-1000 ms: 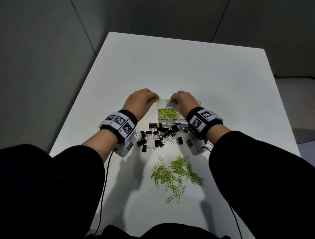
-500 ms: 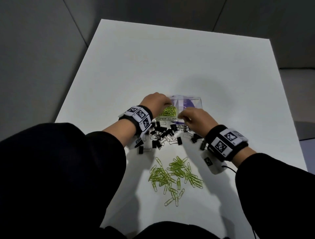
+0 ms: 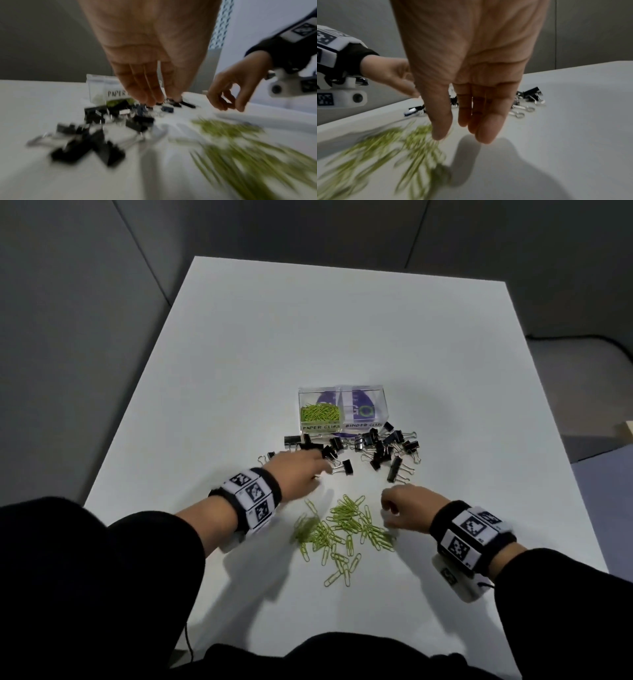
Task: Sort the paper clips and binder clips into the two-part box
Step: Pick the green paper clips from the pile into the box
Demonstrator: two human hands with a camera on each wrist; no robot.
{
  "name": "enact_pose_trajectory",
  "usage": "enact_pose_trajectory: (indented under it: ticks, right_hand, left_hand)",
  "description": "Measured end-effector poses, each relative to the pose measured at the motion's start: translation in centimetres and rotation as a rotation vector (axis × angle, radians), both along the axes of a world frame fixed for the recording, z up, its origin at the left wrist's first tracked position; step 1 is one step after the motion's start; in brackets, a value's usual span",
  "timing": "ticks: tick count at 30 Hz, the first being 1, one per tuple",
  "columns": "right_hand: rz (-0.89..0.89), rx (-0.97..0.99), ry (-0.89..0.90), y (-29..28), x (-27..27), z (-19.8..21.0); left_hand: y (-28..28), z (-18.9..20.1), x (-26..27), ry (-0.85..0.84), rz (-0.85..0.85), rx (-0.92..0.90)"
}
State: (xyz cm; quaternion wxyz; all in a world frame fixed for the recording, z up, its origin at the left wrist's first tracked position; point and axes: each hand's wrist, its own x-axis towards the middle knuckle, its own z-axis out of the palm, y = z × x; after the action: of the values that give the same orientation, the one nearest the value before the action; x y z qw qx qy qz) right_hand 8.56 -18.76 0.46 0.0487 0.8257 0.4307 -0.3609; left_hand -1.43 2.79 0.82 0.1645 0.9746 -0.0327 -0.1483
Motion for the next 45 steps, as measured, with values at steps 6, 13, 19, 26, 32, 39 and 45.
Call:
enact_pose_trajectory:
  ticks: [6, 13, 19, 26, 32, 39, 45]
  right_hand:
    - [-0.051, -0.001, -0.001, -1.8, -3.4, -1.5]
    - [-0.044, 0.104, -0.052, 0.8, -5.1, -1.8]
    - [0.078, 0.113, -0.144, 1.3, -4.9, -1.3]
    - [0.074, 0.107, -0.198, 2.9, -5.3, -2.3]
    - [0.097, 0.049, -0.221, 1.5, -5.7, -2.4]
    - [0.015, 0.151, -0.158, 2.3, -5.4, -2.5]
    - [0.006, 0.211, -0.168, 2.3, -4.8, -2.8]
  left_hand:
    - [-0.9, -2.9, -5.3, 0.258, -0.015, -0.014]
    - [-3.5, -2.9, -5.9, 0.214, 0.088, -0.038]
    - [-4.9, -3.1, -6.8, 0.183, 0.140, 0.036]
    - [-6.3, -3.0, -6.2, 0.121, 0.199, 0.024]
    - [-6.5, -3.2, -7.0, 0.130, 0.275, 0.040]
    - [-7.3, -3.3, -6.2, 0.130, 0.297, 0.033]
    - [-6.8, -3.0, -6.0, 0.104, 0.348, 0.013]
